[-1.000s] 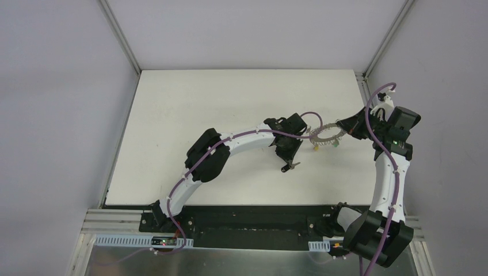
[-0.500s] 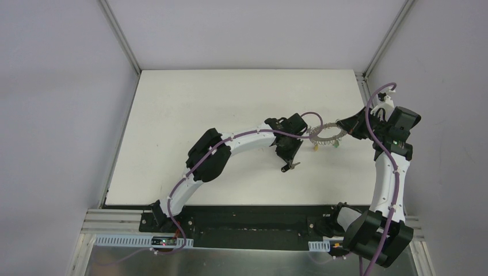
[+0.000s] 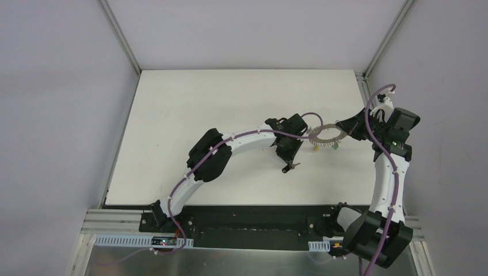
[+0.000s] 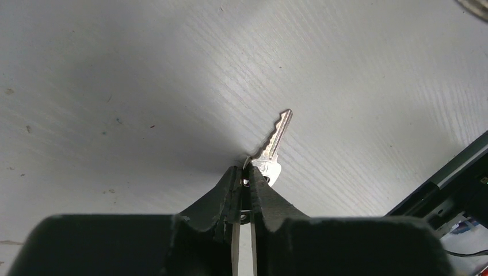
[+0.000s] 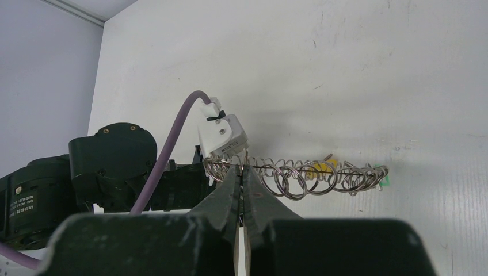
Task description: Put the keys on the keyring
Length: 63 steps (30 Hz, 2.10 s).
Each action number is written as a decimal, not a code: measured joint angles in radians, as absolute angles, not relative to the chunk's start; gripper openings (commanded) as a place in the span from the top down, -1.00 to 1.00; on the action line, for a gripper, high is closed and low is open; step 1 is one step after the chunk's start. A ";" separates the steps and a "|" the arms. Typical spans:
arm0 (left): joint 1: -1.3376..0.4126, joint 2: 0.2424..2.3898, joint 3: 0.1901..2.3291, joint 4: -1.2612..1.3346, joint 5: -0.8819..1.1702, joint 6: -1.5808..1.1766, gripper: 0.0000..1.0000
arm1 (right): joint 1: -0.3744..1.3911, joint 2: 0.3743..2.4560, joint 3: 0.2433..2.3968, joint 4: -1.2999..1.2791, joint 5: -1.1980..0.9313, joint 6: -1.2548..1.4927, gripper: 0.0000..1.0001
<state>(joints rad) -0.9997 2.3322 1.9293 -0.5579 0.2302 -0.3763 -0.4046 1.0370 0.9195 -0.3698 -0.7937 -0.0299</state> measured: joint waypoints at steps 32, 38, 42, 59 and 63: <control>-0.884 1.920 1.699 -0.521 0.438 -0.109 1.00 | -0.406 1.038 0.921 -0.367 -0.991 -0.084 1.00; -0.841 1.755 1.660 -0.611 0.521 0.100 1.00 | -0.293 1.068 0.974 -0.439 -1.053 -0.226 1.00; -0.825 1.657 1.650 -0.710 0.548 0.236 1.00 | -0.126 1.086 1.024 -0.464 -1.072 -0.312 1.00; -0.823 1.445 1.776 -1.001 0.593 0.597 1.00 | 0.384 1.344 1.322 -0.555 -1.188 -0.397 1.00; -0.823 1.439 1.782 -1.039 0.585 0.666 1.00 | 0.424 1.367 1.345 -0.562 -1.232 -0.394 1.00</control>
<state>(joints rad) -0.8227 1.4395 1.7817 -1.0389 0.5846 0.6659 0.4240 1.3670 1.3449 -0.5617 -1.2316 -0.3939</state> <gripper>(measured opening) 0.006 0.009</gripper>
